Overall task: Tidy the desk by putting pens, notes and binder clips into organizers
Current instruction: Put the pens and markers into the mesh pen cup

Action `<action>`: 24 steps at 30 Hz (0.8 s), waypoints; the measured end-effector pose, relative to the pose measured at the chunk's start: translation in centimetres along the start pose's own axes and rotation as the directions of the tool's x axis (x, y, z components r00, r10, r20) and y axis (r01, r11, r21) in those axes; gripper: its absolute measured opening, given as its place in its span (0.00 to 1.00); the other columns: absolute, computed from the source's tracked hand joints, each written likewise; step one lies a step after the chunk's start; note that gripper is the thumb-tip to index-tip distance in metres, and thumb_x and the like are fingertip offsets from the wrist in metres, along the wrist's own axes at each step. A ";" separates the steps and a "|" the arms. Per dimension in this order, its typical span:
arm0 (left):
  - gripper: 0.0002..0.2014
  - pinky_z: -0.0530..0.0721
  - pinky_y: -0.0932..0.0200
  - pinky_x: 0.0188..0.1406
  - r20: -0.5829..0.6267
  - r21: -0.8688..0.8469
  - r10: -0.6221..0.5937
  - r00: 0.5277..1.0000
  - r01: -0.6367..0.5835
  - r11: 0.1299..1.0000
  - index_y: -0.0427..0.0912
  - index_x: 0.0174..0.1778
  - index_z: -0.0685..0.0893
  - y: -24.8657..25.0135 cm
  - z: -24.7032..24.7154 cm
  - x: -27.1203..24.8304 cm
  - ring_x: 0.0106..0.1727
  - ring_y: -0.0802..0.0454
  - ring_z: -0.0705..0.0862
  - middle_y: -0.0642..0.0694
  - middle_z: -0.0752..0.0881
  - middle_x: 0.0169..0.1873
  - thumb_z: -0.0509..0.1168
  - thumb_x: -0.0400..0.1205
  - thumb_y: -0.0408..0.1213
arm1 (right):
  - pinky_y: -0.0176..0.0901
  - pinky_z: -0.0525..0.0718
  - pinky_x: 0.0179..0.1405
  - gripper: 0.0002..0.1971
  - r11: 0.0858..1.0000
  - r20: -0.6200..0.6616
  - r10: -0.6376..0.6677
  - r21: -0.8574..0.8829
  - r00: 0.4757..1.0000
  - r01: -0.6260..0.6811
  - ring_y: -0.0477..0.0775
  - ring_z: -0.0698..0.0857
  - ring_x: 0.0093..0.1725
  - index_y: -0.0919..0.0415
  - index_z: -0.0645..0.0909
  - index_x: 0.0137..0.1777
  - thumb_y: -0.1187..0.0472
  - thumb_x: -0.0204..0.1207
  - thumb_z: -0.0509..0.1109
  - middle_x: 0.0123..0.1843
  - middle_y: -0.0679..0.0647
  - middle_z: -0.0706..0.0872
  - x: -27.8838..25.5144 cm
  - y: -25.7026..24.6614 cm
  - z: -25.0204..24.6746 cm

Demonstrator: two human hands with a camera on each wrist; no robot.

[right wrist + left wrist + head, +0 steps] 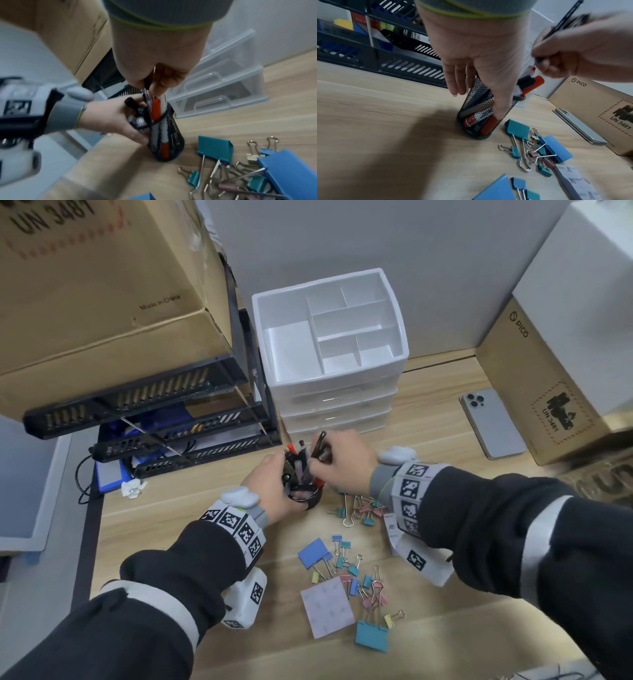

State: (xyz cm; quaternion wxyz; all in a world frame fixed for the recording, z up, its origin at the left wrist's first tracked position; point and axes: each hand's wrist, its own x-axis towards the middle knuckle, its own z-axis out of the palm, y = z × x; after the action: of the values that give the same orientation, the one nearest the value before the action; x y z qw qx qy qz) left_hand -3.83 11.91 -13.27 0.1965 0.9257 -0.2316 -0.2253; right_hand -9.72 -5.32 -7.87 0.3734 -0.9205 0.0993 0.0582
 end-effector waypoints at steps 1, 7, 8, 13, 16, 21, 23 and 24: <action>0.39 0.81 0.64 0.42 -0.001 0.001 -0.001 1.000 0.001 1.000 0.62 0.65 0.72 0.1 0.1 0.1 0.47 0.58 0.84 0.56 0.82 0.53 0.79 0.58 0.57 | 0.44 0.80 0.38 0.09 0.994 0.012 -0.038 -0.101 0.999 0.039 0.56 0.87 0.45 0.58 0.86 0.45 0.52 0.75 0.72 0.41 0.53 0.90 -0.1 -0.2 0.3; 0.38 0.76 0.76 0.32 -0.027 -0.017 0.018 0.999 -0.019 1.000 0.63 0.64 0.73 0.7 0.0 0.2 0.42 0.66 0.83 0.61 0.83 0.49 0.80 0.58 0.56 | 0.40 0.66 0.41 0.25 0.991 0.006 -0.040 -0.126 0.999 0.041 0.51 0.79 0.46 0.55 0.77 0.64 0.45 0.72 0.75 0.49 0.46 0.81 0.4 0.5 1.2; 0.37 0.73 0.77 0.30 -0.022 -0.017 0.027 0.999 -0.027 0.999 0.62 0.62 0.74 0.8 -0.1 0.2 0.42 0.66 0.83 0.60 0.83 0.49 0.80 0.58 0.56 | 0.41 0.68 0.42 0.26 0.998 -0.016 -0.031 -0.062 0.999 0.030 0.49 0.77 0.45 0.55 0.75 0.66 0.45 0.72 0.75 0.48 0.44 0.78 0.5 0.6 1.2; 0.39 0.81 0.62 0.40 -0.030 -0.015 0.044 0.999 -0.045 0.999 0.63 0.63 0.72 0.4 0.1 0.3 0.48 0.59 0.84 0.59 0.83 0.51 0.79 0.56 0.58 | 0.53 0.78 0.63 0.32 0.988 -0.072 -0.128 -0.092 0.989 0.121 0.56 0.79 0.64 0.59 0.72 0.75 0.37 0.79 0.58 0.65 0.55 0.81 0.9 2.2 1.6; 0.39 0.83 0.60 0.42 0.002 0.010 0.068 0.998 -0.068 0.998 0.62 0.64 0.73 0.9 0.5 0.7 0.48 0.59 0.84 0.61 0.84 0.50 0.79 0.56 0.59 | 0.57 0.79 0.63 0.34 0.981 0.008 -0.114 -0.155 0.993 0.114 0.59 0.80 0.65 0.58 0.72 0.74 0.34 0.80 0.48 0.67 0.58 0.81 0.9 2.9 2.8; 0.36 0.86 0.59 0.38 0.094 0.048 0.114 0.989 -0.119 0.992 0.64 0.58 0.72 1.5 1.2 1.2 0.42 0.64 0.85 0.63 0.84 0.43 0.77 0.56 0.64 | 0.51 0.79 0.57 0.25 0.993 0.013 -0.056 -0.106 0.998 0.057 0.61 0.82 0.63 0.60 0.72 0.72 0.41 0.87 0.54 0.66 0.59 0.82 1.1 3.0 3.8; 0.39 0.87 0.59 0.42 0.090 0.013 0.116 0.989 -0.117 0.993 0.64 0.63 0.72 1.2 1.2 1.2 0.44 0.64 0.86 0.62 0.86 0.45 0.77 0.55 0.63 | 0.50 0.77 0.61 0.27 0.998 0.037 -0.038 -0.057 0.999 0.040 0.59 0.81 0.67 0.59 0.70 0.77 0.41 0.86 0.55 0.72 0.58 0.80 1.2 2.8 3.5; 0.42 0.88 0.58 0.45 0.087 -0.008 0.113 0.990 -0.113 0.994 0.64 0.66 0.71 1.0 1.1 1.1 0.46 0.62 0.86 0.62 0.87 0.47 0.78 0.55 0.63 | 0.49 0.76 0.63 0.29 0.999 0.052 -0.029 -0.013 0.998 0.030 0.58 0.80 0.69 0.58 0.68 0.79 0.40 0.86 0.55 0.73 0.56 0.79 1.3 2.7 3.3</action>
State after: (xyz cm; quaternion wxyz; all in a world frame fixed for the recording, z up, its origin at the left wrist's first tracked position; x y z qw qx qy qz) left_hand -3.80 10.24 -14.06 0.1999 0.9001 -0.2919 -0.2543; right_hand -9.14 -5.11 -12.33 0.3704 -0.9226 0.0757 0.0771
